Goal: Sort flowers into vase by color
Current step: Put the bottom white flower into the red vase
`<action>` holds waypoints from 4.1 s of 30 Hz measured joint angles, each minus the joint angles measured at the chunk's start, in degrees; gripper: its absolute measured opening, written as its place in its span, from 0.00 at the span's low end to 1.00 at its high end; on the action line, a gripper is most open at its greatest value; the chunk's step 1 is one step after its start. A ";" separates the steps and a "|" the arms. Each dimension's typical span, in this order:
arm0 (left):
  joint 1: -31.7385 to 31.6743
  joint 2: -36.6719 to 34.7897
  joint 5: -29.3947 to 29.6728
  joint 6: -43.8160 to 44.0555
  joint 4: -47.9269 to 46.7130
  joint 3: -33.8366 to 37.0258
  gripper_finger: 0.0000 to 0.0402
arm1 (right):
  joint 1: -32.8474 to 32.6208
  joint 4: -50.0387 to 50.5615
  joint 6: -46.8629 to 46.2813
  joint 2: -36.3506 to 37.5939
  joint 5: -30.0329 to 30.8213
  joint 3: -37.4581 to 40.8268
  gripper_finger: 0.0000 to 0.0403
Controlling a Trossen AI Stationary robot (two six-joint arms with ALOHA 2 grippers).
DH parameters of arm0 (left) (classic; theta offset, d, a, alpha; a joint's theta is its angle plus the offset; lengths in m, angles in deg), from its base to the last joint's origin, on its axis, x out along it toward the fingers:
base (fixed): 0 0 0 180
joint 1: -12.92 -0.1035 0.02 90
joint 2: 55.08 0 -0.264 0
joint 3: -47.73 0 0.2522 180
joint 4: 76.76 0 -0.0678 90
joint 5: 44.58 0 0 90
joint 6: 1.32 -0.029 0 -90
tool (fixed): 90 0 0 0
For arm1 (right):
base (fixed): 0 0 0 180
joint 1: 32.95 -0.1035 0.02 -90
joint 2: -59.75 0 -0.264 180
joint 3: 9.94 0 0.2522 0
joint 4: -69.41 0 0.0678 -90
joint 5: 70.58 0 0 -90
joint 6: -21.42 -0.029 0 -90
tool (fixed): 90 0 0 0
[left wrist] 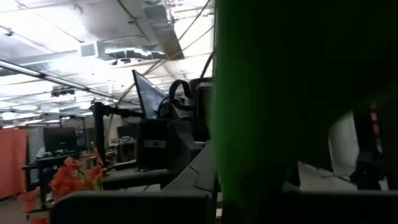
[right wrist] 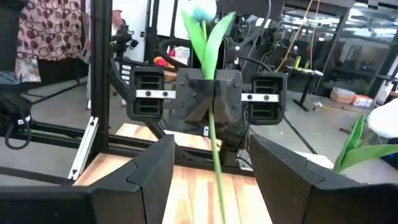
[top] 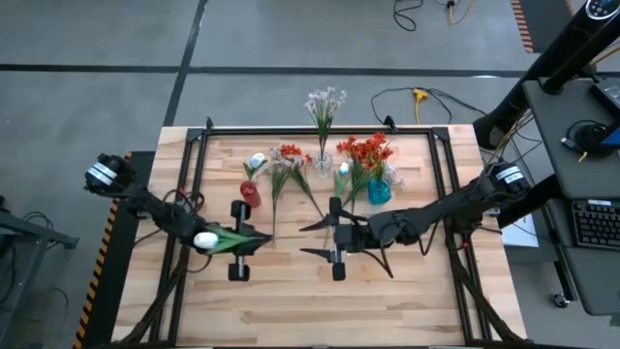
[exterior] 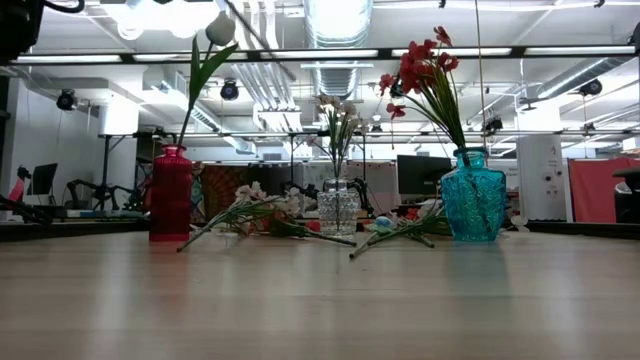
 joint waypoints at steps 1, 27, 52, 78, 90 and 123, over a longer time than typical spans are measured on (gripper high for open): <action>0.00 0.27 0.88 0.02 -0.05 -0.11 0.00 | 0.00 0.49 -0.31 -0.08 0.01 -0.17 0.50; 1.22 -23.45 24.20 -7.56 -19.08 2.09 0.00 | 0.00 5.54 -3.49 0.43 0.12 -0.33 0.50; -17.96 -34.34 13.52 -6.51 -19.66 3.03 0.00 | 0.00 6.18 -3.67 0.43 0.17 -0.29 0.50; -24.35 -31.52 12.98 3.31 -19.62 3.80 0.00 | 0.15 7.23 -3.62 0.45 1.61 -0.25 0.50; -25.82 -29.22 13.62 5.39 -19.66 3.84 0.00 | 0.15 7.36 -3.64 0.45 1.61 -0.25 0.50; -27.06 -26.32 13.77 7.11 -20.72 3.91 0.00 | 0.15 7.73 -3.64 0.45 1.59 -0.25 0.50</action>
